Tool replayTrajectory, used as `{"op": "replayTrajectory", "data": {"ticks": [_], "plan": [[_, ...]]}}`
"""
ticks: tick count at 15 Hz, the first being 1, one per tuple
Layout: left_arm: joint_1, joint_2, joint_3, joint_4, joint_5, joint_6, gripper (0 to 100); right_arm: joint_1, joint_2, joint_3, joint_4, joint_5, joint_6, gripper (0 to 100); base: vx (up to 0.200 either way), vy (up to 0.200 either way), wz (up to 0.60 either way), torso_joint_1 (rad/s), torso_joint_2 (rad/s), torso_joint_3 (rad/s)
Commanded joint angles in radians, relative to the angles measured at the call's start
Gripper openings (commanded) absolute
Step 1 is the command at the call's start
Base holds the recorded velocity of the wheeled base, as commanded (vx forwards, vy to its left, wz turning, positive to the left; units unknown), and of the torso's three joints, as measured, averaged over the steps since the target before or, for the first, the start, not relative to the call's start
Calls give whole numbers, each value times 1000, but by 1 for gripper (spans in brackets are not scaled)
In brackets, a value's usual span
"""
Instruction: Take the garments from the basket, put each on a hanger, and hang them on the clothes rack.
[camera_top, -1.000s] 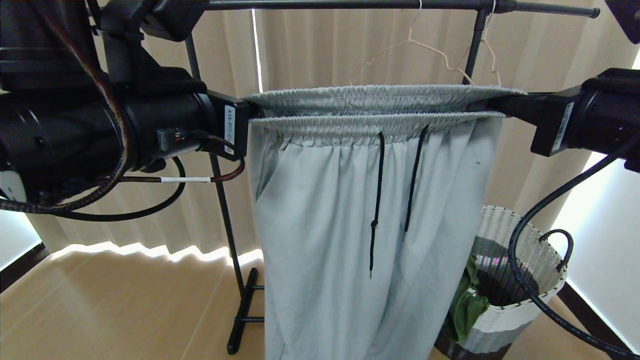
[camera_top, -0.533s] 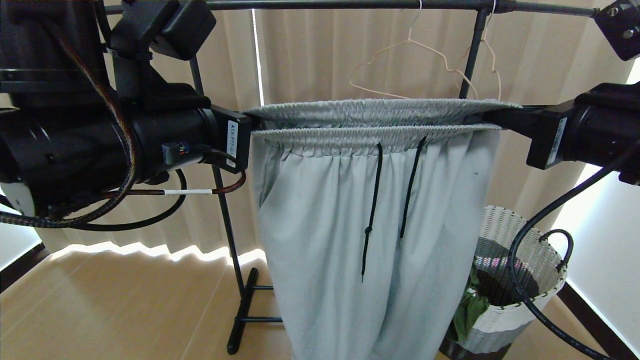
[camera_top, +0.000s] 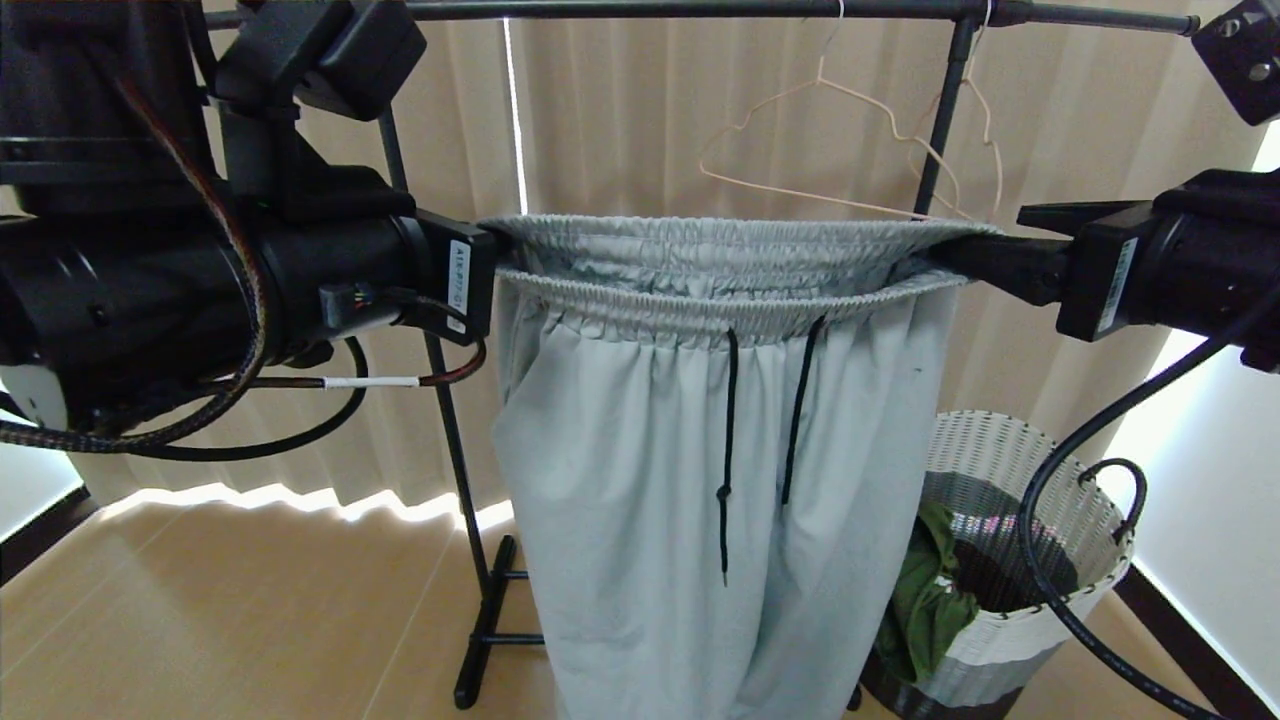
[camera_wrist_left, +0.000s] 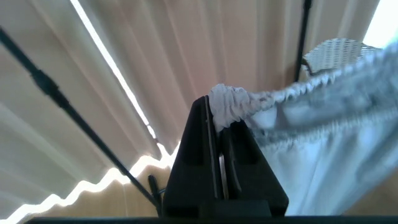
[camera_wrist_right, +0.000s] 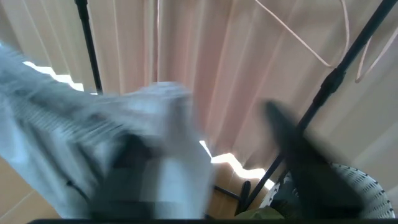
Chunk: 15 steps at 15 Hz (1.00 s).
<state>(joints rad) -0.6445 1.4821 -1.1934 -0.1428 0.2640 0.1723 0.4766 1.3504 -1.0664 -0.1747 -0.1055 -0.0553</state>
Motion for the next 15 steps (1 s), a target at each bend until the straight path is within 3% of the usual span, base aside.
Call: {"op": "replayTrajectory", "data": {"ticks": [1, 4, 11, 15], "plan": [[22, 4, 2, 0, 18, 3, 0, 0, -11, 23, -2, 6, 2, 100, 0, 0, 0, 0, 0, 0], [46, 12, -2, 0, 69, -1, 0, 5, -27, 59, -29, 12, 3, 100, 0, 0, 0, 0, 0, 0], [78, 20, -3, -1, 72, 3, 0, 7, -73, 92, -39, 122, 5, 100, 0, 0, 0, 0, 0, 0], [97, 18, -3, -1, 72, 3, 0, 7, -82, 98, -45, 139, 6, 100, 0, 0, 0, 0, 0, 0]]}}
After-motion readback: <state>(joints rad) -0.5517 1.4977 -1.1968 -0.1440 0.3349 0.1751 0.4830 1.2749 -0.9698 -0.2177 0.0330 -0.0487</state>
